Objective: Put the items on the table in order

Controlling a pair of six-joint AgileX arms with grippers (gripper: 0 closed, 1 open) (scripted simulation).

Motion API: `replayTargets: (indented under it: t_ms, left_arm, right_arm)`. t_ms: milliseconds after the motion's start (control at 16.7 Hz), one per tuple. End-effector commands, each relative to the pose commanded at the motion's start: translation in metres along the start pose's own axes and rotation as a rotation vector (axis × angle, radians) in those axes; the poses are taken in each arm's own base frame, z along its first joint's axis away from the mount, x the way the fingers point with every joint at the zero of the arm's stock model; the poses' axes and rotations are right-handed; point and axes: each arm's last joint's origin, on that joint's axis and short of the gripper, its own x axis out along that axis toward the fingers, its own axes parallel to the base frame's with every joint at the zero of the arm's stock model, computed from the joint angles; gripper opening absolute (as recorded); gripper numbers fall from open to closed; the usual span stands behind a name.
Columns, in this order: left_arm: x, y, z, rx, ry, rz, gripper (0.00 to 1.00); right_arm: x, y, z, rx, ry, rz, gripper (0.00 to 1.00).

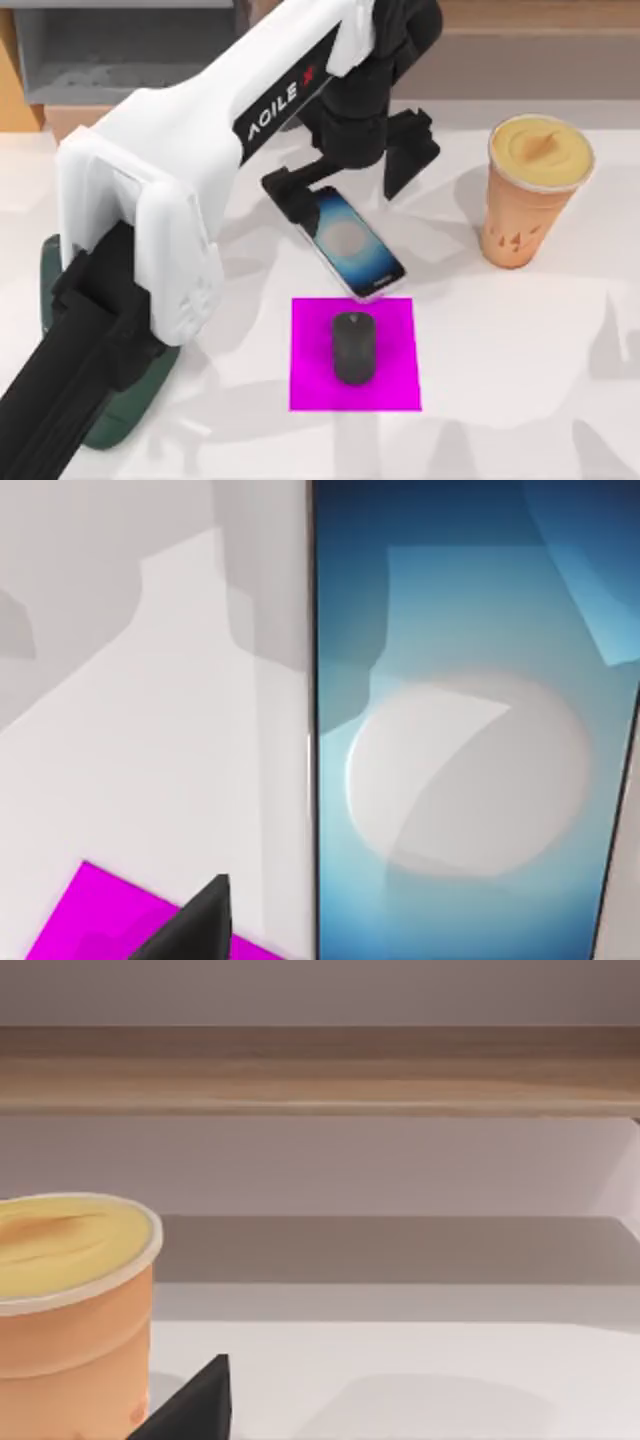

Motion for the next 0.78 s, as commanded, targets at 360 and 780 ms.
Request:
replayTargets:
  t_ms: [360, 780]
  left_arm:
    - [0.035, -0.001, 0.001, 0.000, 0.000, 0.000, 1.00]
    - [0.058, 0.003, 0.000, 0.000, 0.000, 0.000, 1.00]
  right_arm:
    - [0.000, 0.000, 0.000, 0.000, 0.000, 0.000, 1.00]
    - [0.000, 0.000, 0.000, 0.000, 0.000, 0.000, 1.00]
